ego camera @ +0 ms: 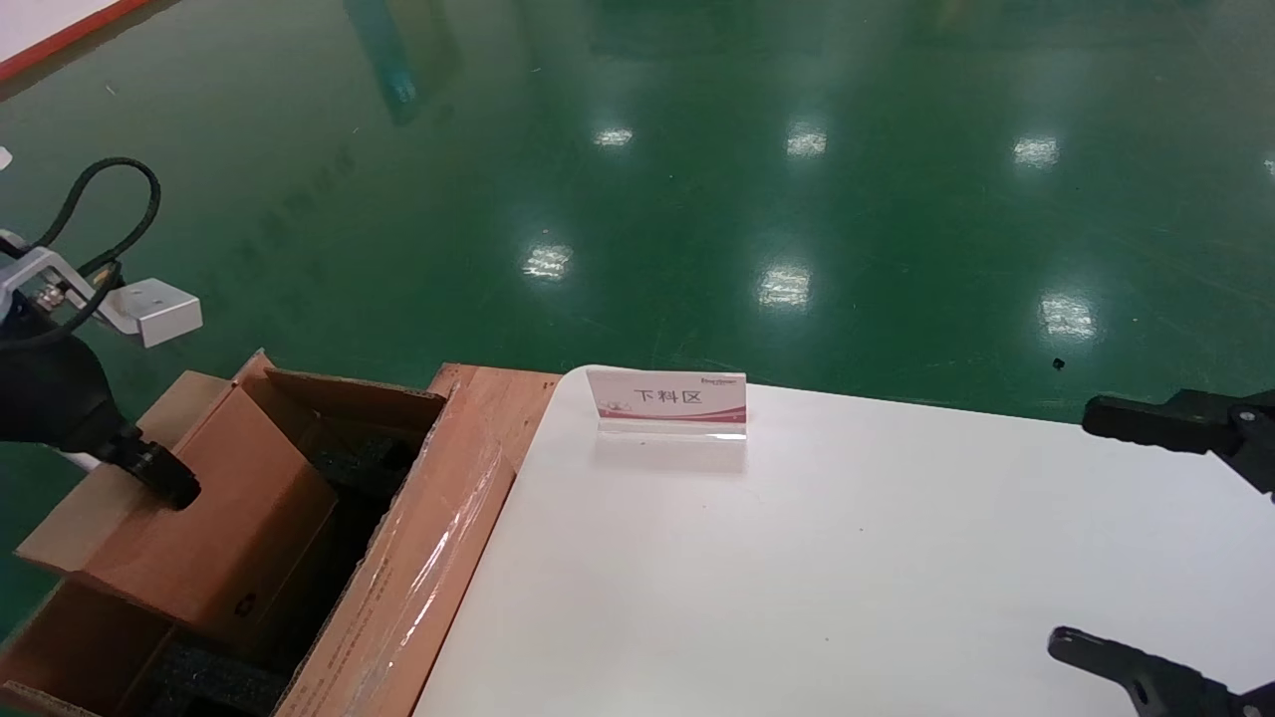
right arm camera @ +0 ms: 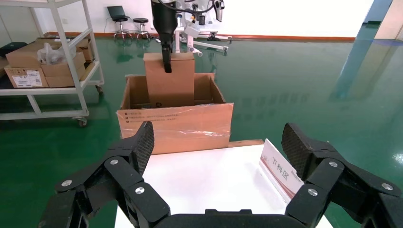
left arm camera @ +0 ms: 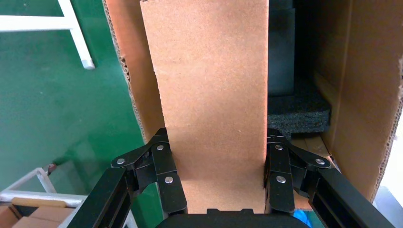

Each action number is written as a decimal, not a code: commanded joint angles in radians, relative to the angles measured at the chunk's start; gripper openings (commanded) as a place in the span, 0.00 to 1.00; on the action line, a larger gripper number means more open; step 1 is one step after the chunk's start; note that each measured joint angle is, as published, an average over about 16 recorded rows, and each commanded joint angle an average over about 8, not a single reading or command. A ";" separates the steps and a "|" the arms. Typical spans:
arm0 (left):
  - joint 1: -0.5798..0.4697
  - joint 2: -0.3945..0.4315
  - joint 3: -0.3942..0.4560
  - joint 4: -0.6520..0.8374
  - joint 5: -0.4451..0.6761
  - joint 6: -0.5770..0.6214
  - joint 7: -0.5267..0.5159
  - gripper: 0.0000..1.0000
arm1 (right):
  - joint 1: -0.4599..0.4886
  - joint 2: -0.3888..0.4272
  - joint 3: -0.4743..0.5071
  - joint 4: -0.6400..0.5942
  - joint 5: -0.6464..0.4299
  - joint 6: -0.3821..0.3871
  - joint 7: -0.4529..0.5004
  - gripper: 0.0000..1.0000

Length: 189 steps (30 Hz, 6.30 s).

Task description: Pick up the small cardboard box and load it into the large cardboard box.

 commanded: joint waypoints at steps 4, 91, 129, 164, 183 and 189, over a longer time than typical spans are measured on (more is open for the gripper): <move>0.032 0.006 0.008 0.008 0.009 -0.022 -0.017 0.00 | 0.000 0.000 0.000 0.000 0.000 0.000 0.000 1.00; 0.484 0.149 0.007 0.390 -0.041 -0.220 0.028 1.00 | 0.001 0.002 -0.004 0.000 0.003 0.002 -0.002 1.00; 0.203 -0.001 -0.104 0.013 -0.062 -0.373 0.164 1.00 | 0.001 0.002 -0.006 -0.001 0.004 0.002 -0.003 1.00; 0.628 -0.078 -0.847 -0.206 -0.292 -0.266 0.517 1.00 | 0.002 0.003 -0.006 -0.002 0.004 0.002 -0.004 1.00; 1.084 -0.042 -1.466 -0.237 -0.455 -0.105 0.828 1.00 | 0.002 0.003 -0.007 -0.002 0.005 0.003 -0.004 1.00; 1.228 -0.031 -1.661 -0.246 -0.507 -0.054 0.926 1.00 | 0.002 0.003 -0.008 -0.002 0.005 0.003 -0.005 1.00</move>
